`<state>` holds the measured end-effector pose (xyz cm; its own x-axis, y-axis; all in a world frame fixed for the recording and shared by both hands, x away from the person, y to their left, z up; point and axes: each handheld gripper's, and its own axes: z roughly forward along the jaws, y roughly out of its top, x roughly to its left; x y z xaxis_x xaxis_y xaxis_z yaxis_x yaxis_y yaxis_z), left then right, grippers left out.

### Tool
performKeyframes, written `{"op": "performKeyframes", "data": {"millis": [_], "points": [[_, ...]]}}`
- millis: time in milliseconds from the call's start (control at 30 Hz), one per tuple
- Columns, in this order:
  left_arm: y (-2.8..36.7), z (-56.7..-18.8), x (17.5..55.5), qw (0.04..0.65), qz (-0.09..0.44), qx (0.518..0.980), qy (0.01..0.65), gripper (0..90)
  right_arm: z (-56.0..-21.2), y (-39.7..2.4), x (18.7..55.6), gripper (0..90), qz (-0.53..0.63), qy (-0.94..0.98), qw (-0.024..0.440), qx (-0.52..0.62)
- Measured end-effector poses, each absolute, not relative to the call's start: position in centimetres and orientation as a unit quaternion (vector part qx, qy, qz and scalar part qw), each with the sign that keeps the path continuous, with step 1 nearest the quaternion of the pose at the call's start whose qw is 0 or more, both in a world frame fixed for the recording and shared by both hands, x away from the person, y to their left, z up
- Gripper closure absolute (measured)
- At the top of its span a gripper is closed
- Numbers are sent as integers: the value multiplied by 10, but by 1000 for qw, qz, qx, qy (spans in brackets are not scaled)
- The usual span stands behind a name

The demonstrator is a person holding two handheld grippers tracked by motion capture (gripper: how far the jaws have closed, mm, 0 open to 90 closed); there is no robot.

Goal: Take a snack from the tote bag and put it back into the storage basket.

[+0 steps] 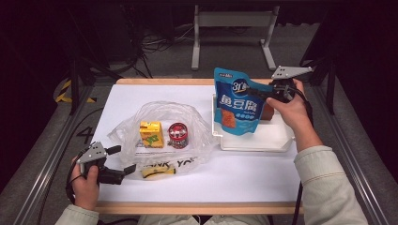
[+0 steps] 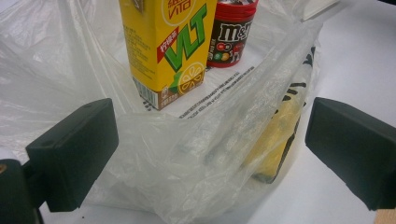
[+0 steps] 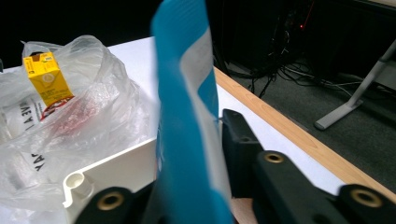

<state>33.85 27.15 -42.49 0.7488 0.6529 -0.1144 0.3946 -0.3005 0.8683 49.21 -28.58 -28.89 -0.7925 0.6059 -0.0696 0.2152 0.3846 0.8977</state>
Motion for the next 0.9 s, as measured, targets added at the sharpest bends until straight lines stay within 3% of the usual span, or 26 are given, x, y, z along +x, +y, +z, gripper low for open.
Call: {"op": "performKeyframes", "data": {"millis": [67, 267, 500, 900], "points": [[272, -425, 338, 491, 132, 796, 329, 33, -290, -286, 491, 604, 507, 802, 179, 261], [272, -425, 339, 489, 134, 797, 328, 33, -289, -289, 484, 408, 523, 789, 182, 265], [272, -425, 338, 492, 133, 795, 330, 33, -289, -295, 468, 336, 515, 789, 196, 271], [271, -425, 338, 489, 133, 796, 331, 33, -298, -315, 444, 361, 493, 794, 208, 289]]}}
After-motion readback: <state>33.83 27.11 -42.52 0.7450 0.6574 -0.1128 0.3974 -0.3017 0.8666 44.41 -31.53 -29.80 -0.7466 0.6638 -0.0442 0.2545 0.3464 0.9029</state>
